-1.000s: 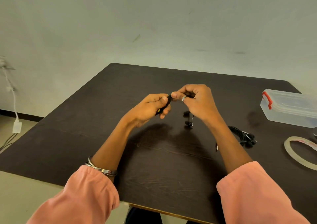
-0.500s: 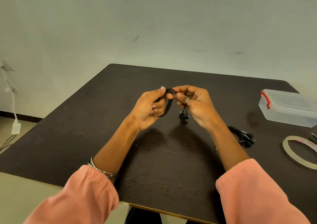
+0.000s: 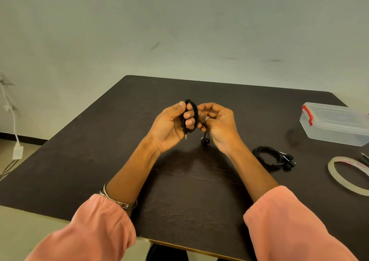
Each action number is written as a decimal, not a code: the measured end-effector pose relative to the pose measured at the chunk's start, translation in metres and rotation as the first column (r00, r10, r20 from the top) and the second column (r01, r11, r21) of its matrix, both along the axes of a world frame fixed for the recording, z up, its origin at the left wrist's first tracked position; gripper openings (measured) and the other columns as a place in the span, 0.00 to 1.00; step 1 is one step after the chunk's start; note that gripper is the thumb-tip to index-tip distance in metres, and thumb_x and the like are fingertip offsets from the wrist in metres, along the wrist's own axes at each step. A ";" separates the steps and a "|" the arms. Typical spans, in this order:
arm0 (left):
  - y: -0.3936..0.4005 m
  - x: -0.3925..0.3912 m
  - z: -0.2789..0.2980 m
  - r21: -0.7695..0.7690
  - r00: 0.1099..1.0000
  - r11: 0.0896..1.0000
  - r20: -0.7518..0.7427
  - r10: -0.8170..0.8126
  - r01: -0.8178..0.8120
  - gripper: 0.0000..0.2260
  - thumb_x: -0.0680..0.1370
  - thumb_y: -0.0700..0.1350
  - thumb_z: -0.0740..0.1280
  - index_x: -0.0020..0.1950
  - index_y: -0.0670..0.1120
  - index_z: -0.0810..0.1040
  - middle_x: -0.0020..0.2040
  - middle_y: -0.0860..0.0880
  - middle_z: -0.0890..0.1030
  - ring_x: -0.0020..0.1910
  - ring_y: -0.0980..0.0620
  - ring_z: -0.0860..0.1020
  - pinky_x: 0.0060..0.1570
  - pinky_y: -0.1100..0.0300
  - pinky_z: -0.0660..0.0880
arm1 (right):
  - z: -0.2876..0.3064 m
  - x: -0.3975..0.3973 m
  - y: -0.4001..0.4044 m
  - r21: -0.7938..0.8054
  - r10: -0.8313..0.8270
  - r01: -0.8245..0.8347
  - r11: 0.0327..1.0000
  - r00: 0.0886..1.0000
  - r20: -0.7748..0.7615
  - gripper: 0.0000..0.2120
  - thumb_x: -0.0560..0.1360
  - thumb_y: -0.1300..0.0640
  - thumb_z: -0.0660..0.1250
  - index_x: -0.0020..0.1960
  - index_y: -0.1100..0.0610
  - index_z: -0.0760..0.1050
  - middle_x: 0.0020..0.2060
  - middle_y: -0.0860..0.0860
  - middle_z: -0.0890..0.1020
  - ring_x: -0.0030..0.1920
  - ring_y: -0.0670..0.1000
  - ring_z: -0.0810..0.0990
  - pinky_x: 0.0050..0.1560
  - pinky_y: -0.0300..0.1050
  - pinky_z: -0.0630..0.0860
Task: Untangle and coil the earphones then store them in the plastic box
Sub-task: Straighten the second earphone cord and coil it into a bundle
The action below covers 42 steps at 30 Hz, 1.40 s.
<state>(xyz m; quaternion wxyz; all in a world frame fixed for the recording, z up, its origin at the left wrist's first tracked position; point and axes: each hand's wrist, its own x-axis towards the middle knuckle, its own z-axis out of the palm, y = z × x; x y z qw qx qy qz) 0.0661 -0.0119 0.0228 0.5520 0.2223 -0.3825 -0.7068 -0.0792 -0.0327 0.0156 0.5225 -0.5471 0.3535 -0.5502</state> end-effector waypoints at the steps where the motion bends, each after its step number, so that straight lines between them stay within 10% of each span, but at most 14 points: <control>1: -0.001 0.001 0.000 0.012 1.000 1.000 -0.022 0.008 -0.008 0.10 0.81 0.45 0.55 0.44 0.43 0.72 0.33 0.50 0.71 0.30 0.55 0.71 0.33 0.65 0.73 | -0.001 0.000 0.000 -0.004 0.012 -0.013 1.000 1.000 -0.011 0.08 0.75 0.69 0.66 0.45 0.58 0.80 0.33 0.54 0.82 0.28 0.48 0.77 0.28 0.39 0.71; 9: -0.005 0.006 -0.002 0.063 0.992 0.991 -0.040 0.118 -0.115 0.12 0.81 0.46 0.58 0.41 0.43 0.74 0.35 0.48 0.73 0.33 0.53 0.75 0.35 0.62 0.76 | 0.002 -0.001 0.001 -0.004 0.075 -0.075 0.997 0.992 -0.099 0.06 0.76 0.60 0.68 0.50 0.59 0.83 0.41 0.53 0.85 0.40 0.48 0.82 0.36 0.41 0.73; 22: -0.001 -0.006 0.000 -0.167 0.828 0.927 0.417 0.375 -0.335 0.14 0.83 0.42 0.57 0.40 0.41 0.74 0.35 0.45 0.74 0.35 0.52 0.75 0.36 0.60 0.77 | 0.006 -0.007 -0.005 -0.051 0.009 -0.033 0.998 0.907 -0.420 0.06 0.79 0.61 0.64 0.47 0.60 0.79 0.35 0.50 0.79 0.32 0.39 0.74 0.37 0.32 0.70; 32: -0.008 -0.006 -0.012 -0.351 0.624 0.850 0.577 0.527 -0.394 0.14 0.79 0.52 0.60 0.37 0.51 0.79 0.42 0.38 0.80 0.47 0.34 0.78 0.52 0.37 0.77 | 0.008 -0.007 -0.003 -0.089 -0.028 0.001 0.996 0.949 -0.313 0.04 0.77 0.65 0.65 0.47 0.62 0.79 0.35 0.54 0.83 0.38 0.47 0.82 0.46 0.39 0.79; 38: -0.008 -0.007 -0.014 -0.332 0.633 0.834 0.545 0.550 -0.440 0.14 0.82 0.44 0.61 0.39 0.43 0.80 0.38 0.44 0.83 0.42 0.44 0.82 0.54 0.45 0.79 | 0.003 -0.006 -0.006 -0.133 -0.104 0.047 0.990 0.878 -0.467 0.03 0.75 0.64 0.68 0.47 0.63 0.80 0.37 0.56 0.85 0.40 0.53 0.85 0.48 0.50 0.82; 42: -0.009 -0.010 -0.016 -0.341 0.574 0.797 0.559 0.598 -0.499 0.13 0.81 0.45 0.62 0.39 0.45 0.82 0.39 0.45 0.84 0.43 0.48 0.82 0.53 0.51 0.79 | 0.004 -0.003 -0.003 -0.287 -0.243 0.079 0.955 0.762 -0.601 0.03 0.73 0.62 0.70 0.46 0.60 0.78 0.34 0.52 0.82 0.34 0.48 0.80 0.38 0.40 0.79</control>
